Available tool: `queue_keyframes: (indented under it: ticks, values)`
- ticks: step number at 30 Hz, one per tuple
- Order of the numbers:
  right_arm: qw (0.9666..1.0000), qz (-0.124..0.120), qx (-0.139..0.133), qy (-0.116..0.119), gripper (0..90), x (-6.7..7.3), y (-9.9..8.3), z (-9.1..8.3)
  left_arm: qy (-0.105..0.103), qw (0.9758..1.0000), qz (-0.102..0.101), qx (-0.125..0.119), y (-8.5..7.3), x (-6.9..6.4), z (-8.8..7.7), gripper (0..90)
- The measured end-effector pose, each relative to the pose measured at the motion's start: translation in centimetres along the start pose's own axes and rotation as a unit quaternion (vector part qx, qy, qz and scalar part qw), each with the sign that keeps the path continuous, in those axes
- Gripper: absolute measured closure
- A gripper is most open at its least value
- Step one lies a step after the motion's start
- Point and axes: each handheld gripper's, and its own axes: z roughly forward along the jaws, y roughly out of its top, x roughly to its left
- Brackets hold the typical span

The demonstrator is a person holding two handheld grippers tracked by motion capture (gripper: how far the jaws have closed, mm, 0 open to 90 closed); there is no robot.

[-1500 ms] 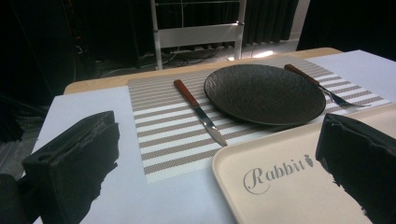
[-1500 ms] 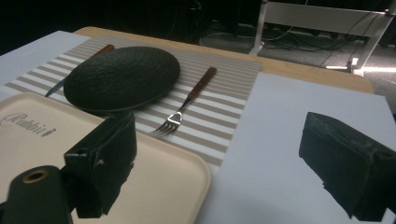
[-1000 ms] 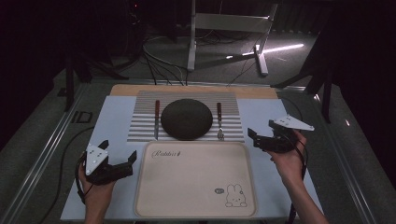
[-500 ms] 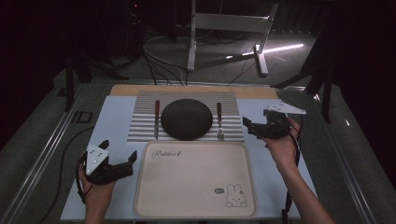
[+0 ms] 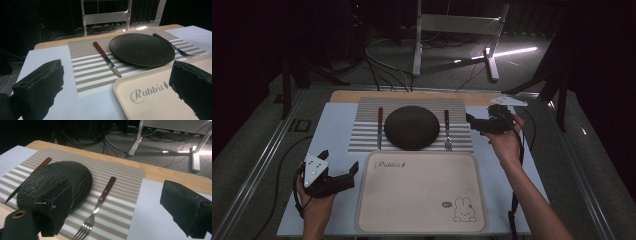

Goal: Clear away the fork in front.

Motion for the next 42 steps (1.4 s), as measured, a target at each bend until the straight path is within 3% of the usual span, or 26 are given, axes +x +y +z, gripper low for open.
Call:
queue_keyframes:
  ticks: [6,12,21,38,42]
  values:
    - [1.0,-0.004,-0.003,-0.003,11.5,-0.3,1.1,1.7,-0.001,1.0,0.0,0.0,0.0,0.0,0.1,0.3]
    - [0.9998,-0.007,0.012,-0.017,11.5,-0.2,1.9,3.4,-0.002,1.0,-0.002,0.0,0.0,0.1,0.1,0.3]
    - [0.9994,0.006,0.023,-0.026,11.5,-0.1,2.4,5.7,-0.002,1.0,-0.001,-0.001,0.0,0.1,0.1,0.3]
    - [0.9973,0.037,0.06,-0.023,11.5,0.7,0.0,10.7,-0.003,1.0,-0.001,0.0,-0.1,0.2,0.0,0.3]
    - [0.9967,0.032,0.07,-0.025,11.5,1.0,-0.7,11.6,-0.004,1.0,0.0,-0.001,-0.1,0.1,0.0,0.3]
